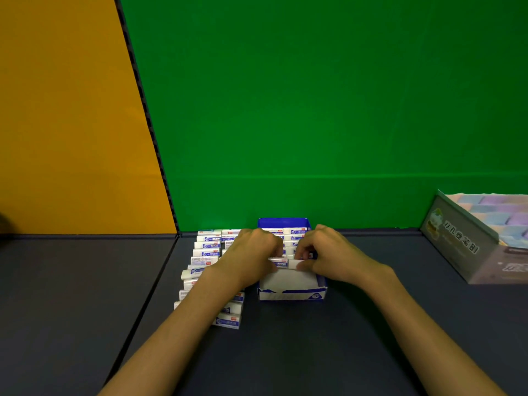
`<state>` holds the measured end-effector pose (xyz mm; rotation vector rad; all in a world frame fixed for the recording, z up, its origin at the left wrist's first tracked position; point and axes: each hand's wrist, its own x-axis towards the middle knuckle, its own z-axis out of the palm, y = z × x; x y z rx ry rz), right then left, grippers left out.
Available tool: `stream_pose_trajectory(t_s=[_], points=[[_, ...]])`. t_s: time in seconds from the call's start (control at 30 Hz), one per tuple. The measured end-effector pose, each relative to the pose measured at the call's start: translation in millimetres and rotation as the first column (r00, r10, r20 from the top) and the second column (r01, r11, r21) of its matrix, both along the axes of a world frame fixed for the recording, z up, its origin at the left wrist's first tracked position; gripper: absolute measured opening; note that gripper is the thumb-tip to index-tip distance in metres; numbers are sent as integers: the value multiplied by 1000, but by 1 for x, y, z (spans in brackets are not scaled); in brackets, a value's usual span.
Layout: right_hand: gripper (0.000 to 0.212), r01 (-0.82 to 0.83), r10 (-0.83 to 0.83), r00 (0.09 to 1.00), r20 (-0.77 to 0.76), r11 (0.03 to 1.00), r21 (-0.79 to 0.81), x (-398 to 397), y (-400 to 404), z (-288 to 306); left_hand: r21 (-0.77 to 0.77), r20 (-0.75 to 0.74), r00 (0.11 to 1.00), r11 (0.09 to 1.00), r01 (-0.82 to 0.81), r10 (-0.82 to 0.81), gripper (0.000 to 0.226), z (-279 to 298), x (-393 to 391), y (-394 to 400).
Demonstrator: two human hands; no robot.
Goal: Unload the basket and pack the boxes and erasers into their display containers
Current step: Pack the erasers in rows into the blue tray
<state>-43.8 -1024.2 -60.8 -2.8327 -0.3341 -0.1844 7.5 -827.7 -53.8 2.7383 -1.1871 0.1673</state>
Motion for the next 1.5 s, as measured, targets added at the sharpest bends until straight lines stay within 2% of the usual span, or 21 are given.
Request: stream_pose_trajectory(t_s=[0.27, 0.63, 0.9, 1.1, 1.23, 1.5], points=[[16, -7, 7, 1000, 10, 1000, -5, 0, -1, -2, -20, -126, 992, 1000, 14, -16, 21, -2, 1, 3], [18, 10, -10, 1000, 14, 998, -61, 4, 1, -3, 65, 108, 993, 997, -46, 38, 20, -5, -3, 2], [16, 11, -11, 1000, 3, 999, -35, 1, 2, -1, 87, 107, 994, 996, -29, 20, 21, -4, -1, 2], [26, 6, -7, 1000, 10, 1000, 15, -3, 4, 5, -35, -8, 1000, 999, 26, -26, 30, 6, -1, 15], [17, -41, 35, 998, 47, 990, 133, -5, 16, 14, -113, 12, 1000, 994, 3, -1, 27, 20, 2, 37], [13, -128, 117, 990, 76, 980, 153, -4, 59, 19, -80, 6, 994, 991, -109, 110, 28, 18, -3, 94]])
